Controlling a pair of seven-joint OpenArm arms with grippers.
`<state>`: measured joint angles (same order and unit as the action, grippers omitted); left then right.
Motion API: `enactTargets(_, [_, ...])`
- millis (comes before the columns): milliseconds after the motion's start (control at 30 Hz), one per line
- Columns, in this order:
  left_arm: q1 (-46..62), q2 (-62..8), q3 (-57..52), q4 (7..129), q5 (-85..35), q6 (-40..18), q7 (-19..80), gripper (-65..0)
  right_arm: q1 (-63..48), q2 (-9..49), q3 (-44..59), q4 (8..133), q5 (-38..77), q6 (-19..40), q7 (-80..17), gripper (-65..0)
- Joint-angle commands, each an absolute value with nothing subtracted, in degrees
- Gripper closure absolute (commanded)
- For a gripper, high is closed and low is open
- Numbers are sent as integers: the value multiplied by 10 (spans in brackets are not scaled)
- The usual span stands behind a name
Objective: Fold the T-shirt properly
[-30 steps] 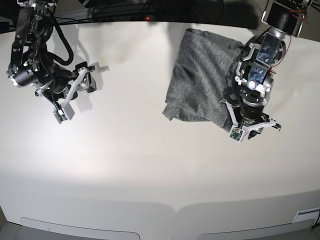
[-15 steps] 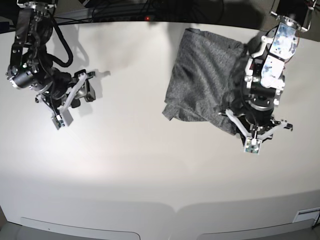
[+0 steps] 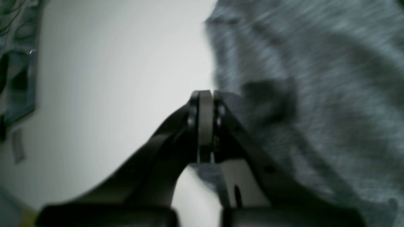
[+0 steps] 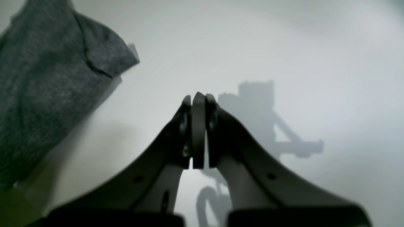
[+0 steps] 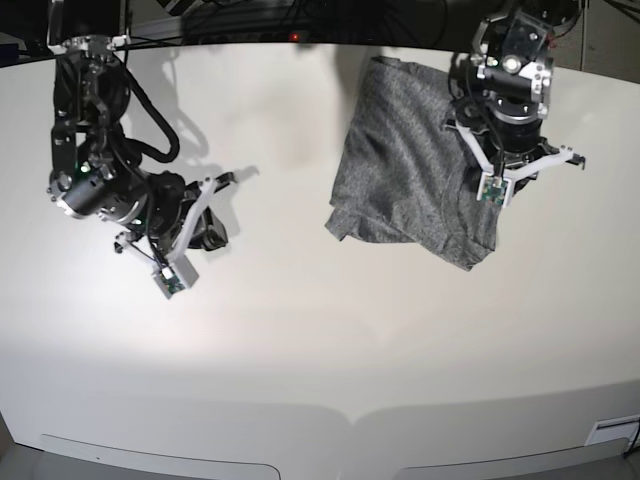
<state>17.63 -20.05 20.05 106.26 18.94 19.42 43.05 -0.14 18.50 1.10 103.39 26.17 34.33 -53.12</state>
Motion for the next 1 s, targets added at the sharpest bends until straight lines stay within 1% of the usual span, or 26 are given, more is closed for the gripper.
enactTargets(0, [176,-204,199,1074,207,215,445,0,20,180,1,1030,269,347,-512,0])
enactTargets(33, [180,-204,199,1074,215,236,466,0,33,171,-10,1013,270,347,-512,0])
enactTargets(100, [194,-211,199,1074,213,284,468,0,62,153,-29,976,270,347,-512,0])
enactTargets(167, [214,-222,199,1077,166,303,449,0,90,136,-46,938,270,347,-512,0])
enactTargets(267, [248,-239,199,1078,67,303,389,0,129,114,-72,877,258,348,-509,0])
enactTargets(400, [285,-238,187,1077,-19,294,321,0,161,92,-99,806,206,348,-475,0])
enactTargets(533, [302,-235,146,1075,-112,232,294,0,165,75,-112,756,179,348,-423,0])
enactTargets(667, [304,-212,88,1053,-199,147,266,0,164,52,-115,710,152,351,-402,0])
enactTargets(733, [303,-191,57,1025,-217,107,255,0,163,37,-115,695,150,373,-403,0])
enactTargets(833, [293,-158,15,965,-229,50,222,0,153,23,-114,691,150,383,-405,0])
enactTargets(967, [245,-137,-25,885,-228,2,212,0,138,17,-114,691,150,396,-420,0])
